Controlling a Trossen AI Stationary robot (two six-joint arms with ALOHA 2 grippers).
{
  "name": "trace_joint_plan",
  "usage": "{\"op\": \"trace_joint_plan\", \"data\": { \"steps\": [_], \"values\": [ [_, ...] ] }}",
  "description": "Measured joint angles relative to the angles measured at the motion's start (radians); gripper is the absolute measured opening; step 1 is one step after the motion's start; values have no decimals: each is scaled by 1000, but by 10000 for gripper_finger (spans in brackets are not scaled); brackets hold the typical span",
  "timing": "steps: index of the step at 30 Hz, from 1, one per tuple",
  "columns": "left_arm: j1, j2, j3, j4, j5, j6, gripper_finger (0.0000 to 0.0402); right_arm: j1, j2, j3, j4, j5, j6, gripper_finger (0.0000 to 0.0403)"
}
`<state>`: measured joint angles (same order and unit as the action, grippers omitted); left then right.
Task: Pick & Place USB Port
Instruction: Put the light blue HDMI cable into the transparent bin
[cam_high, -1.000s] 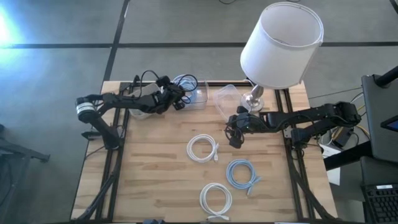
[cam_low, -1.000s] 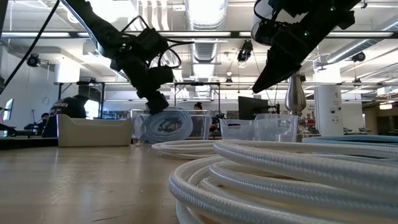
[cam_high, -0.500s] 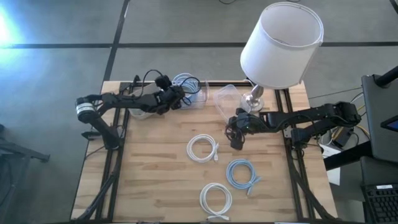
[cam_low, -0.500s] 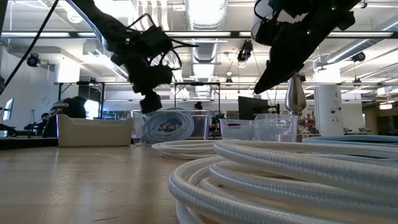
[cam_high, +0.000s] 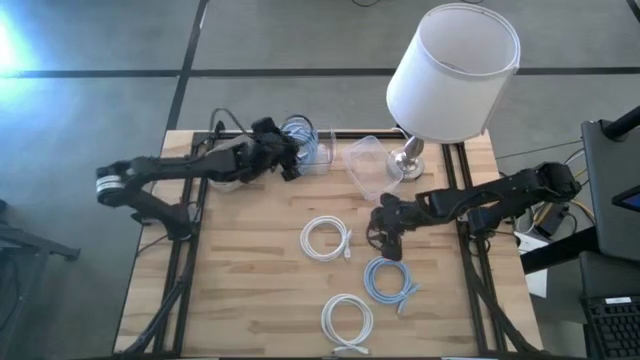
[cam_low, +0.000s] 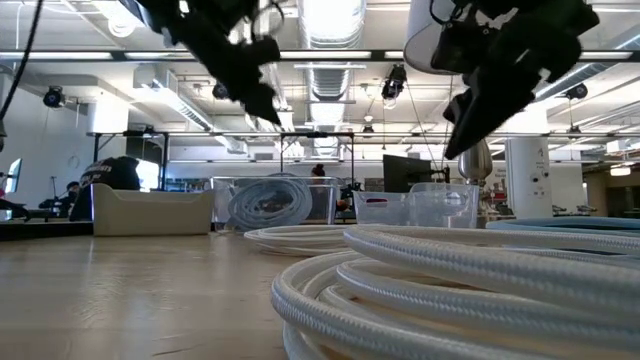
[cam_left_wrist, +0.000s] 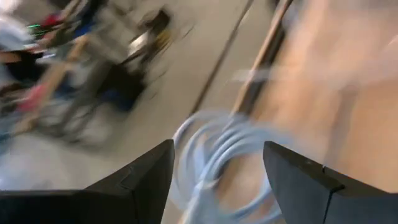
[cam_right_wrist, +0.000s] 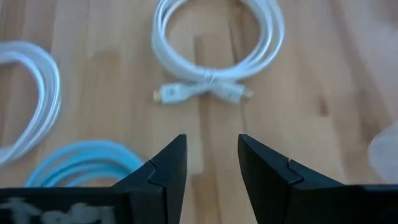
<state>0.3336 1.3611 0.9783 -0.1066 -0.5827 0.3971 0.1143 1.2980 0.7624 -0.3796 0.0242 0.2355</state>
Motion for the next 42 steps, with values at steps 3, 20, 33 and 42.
{"op": "trace_joint_plan", "data": {
  "steps": [3,20,33,42],
  "values": [
    [1,-72,-1,-18,146,-86,250,32,0,0,-55,-1,25,139],
    [-4,-199,-86,-22,286,-148,250,211,0,-155,-88,-3,185,141],
    [-3,-197,-119,13,282,-144,250,257,0,-295,157,-17,285,141],
    [-3,-197,-119,27,282,-143,250,265,19,-321,157,107,280,119]
  ]
}}
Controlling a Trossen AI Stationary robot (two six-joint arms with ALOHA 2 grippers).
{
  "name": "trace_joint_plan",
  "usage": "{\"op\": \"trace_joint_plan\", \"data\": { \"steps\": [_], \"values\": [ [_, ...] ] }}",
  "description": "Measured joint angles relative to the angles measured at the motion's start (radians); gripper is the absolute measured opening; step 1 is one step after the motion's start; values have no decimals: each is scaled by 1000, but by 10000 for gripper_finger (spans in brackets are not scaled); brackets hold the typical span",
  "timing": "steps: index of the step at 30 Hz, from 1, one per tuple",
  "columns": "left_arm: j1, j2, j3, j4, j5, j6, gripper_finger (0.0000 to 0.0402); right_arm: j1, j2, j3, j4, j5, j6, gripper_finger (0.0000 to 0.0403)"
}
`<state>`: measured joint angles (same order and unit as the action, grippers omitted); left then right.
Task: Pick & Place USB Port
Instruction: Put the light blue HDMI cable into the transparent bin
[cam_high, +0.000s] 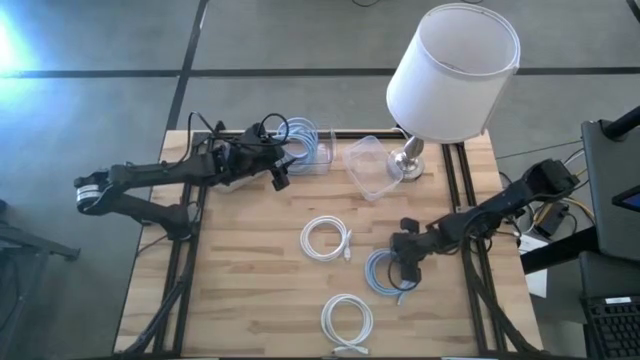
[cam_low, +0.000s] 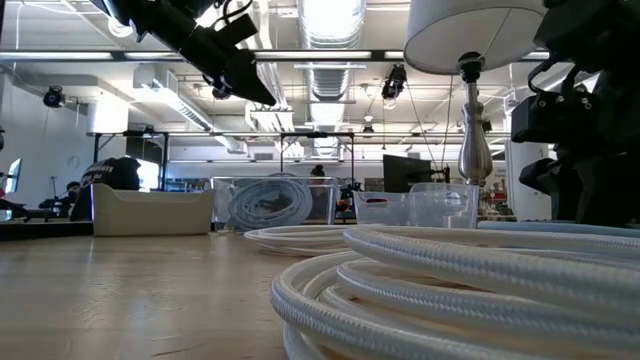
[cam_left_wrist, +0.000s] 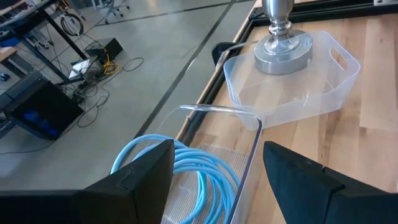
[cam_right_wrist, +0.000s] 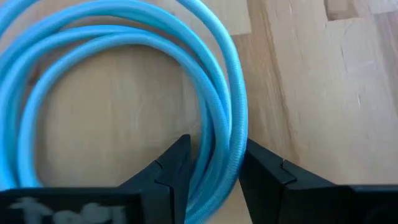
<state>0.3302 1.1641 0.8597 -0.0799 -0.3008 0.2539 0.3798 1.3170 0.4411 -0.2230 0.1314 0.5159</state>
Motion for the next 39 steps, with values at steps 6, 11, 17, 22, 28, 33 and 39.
{"op": "trace_joint_plan", "data": {
  "steps": [6,11,17,22,28,33,39],
  "values": [
    [0,-1,0,0,0,14,250,0,83,30,4,15,0,81],
    [0,-1,0,0,66,-54,250,0,121,91,-6,22,-26,37],
    [-1,-1,0,0,264,-246,250,-2,119,183,1,225,-134,17],
    [-21,8,0,1,401,-385,249,-14,121,277,-8,445,-239,17],
    [-96,72,0,34,431,-459,236,-86,126,402,-1,609,-383,16],
    [-167,163,0,163,431,-496,225,-171,167,483,-2,611,-410,16],
    [-190,240,0,311,431,-492,220,-221,277,568,-6,607,-467,16]
  ]
}}
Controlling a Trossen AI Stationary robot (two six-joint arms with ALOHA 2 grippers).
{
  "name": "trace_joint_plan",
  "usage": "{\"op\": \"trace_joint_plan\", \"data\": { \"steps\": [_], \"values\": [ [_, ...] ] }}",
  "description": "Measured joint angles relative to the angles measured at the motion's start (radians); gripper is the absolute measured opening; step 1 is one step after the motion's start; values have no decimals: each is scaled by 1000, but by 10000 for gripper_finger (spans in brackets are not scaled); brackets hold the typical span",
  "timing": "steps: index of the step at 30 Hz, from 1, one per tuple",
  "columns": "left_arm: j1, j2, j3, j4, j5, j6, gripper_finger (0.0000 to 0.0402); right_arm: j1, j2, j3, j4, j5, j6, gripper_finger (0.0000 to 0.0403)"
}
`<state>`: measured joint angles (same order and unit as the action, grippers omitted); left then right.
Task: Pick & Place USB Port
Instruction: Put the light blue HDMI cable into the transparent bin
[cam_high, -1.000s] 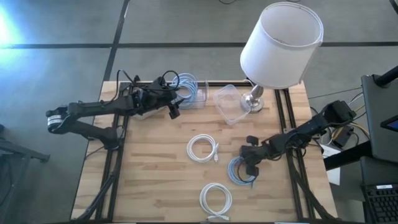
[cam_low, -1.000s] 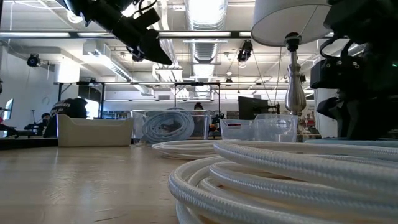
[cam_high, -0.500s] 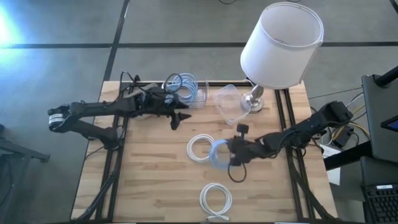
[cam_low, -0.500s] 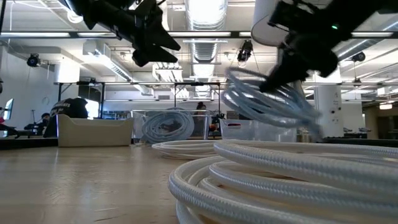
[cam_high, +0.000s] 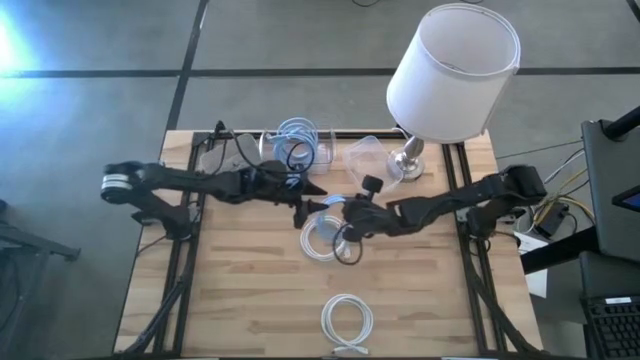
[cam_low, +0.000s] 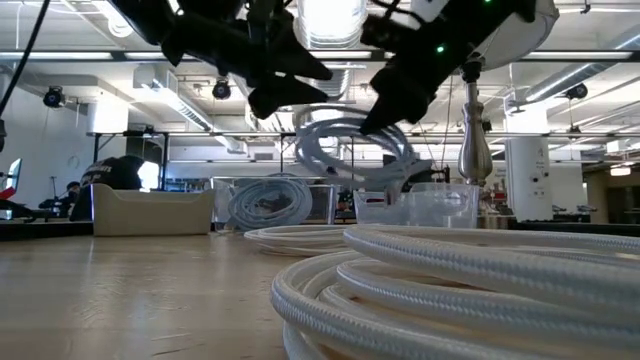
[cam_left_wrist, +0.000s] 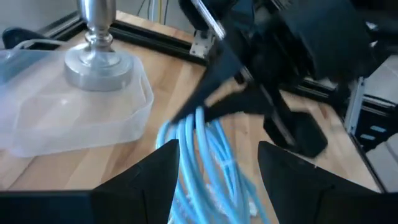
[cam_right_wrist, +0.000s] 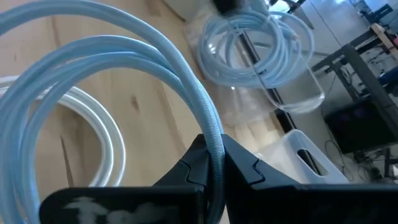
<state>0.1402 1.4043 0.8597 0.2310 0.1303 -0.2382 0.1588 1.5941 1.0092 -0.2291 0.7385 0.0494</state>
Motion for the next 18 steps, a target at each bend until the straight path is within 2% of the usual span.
{"op": "trace_joint_plan", "data": {
  "steps": [6,11,18],
  "values": [
    [2,42,0,3,-91,62,220,-3,109,90,-6,-3,-33,15],
    [2,66,0,-40,-94,110,220,-3,159,153,-13,-5,-68,15],
    [2,83,1,-102,-96,140,220,-3,146,172,-48,-6,-75,15]
  ]
}}
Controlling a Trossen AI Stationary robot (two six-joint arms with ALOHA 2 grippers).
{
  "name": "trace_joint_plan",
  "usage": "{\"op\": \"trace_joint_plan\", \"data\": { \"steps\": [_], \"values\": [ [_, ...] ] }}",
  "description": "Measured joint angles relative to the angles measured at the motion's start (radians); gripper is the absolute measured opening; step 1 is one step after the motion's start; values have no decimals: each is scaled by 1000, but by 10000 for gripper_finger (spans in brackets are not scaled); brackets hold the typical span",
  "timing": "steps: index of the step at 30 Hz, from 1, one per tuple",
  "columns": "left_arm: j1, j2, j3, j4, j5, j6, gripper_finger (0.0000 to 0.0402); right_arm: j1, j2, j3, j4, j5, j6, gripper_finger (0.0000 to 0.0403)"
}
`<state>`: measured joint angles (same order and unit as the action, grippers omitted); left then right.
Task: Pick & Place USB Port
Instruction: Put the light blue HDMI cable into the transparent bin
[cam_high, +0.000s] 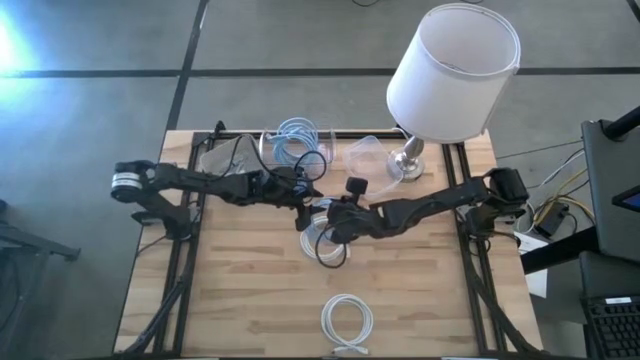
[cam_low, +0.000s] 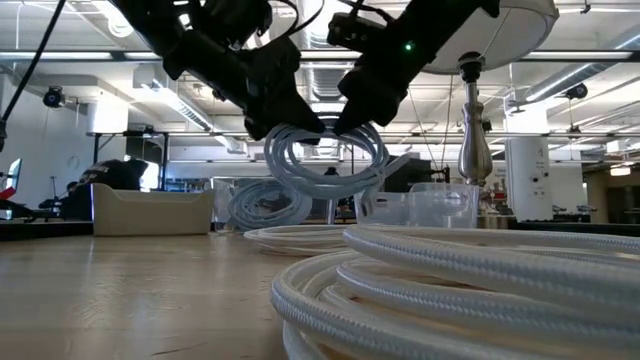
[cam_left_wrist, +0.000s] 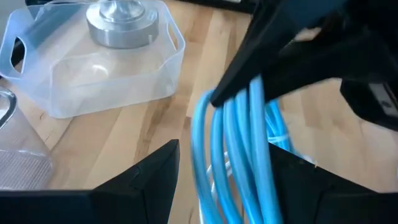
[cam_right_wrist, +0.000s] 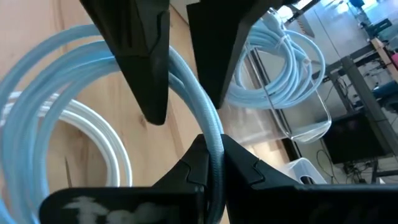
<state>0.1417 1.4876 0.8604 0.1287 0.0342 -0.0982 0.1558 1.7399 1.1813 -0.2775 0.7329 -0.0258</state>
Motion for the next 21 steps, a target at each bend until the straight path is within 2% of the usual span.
{"op": "trace_joint_plan", "data": {
  "steps": [13,16,21],
  "values": [
    [5,18,0,-13,-23,42,213,17,-9,-7,-4,-8,-1,15],
    [5,24,0,-13,-23,42,183,17,-9,-7,-6,-8,2,18],
    [5,24,0,-19,-25,45,96,18,-11,-9,-1,-7,-4,30]
  ]
}}
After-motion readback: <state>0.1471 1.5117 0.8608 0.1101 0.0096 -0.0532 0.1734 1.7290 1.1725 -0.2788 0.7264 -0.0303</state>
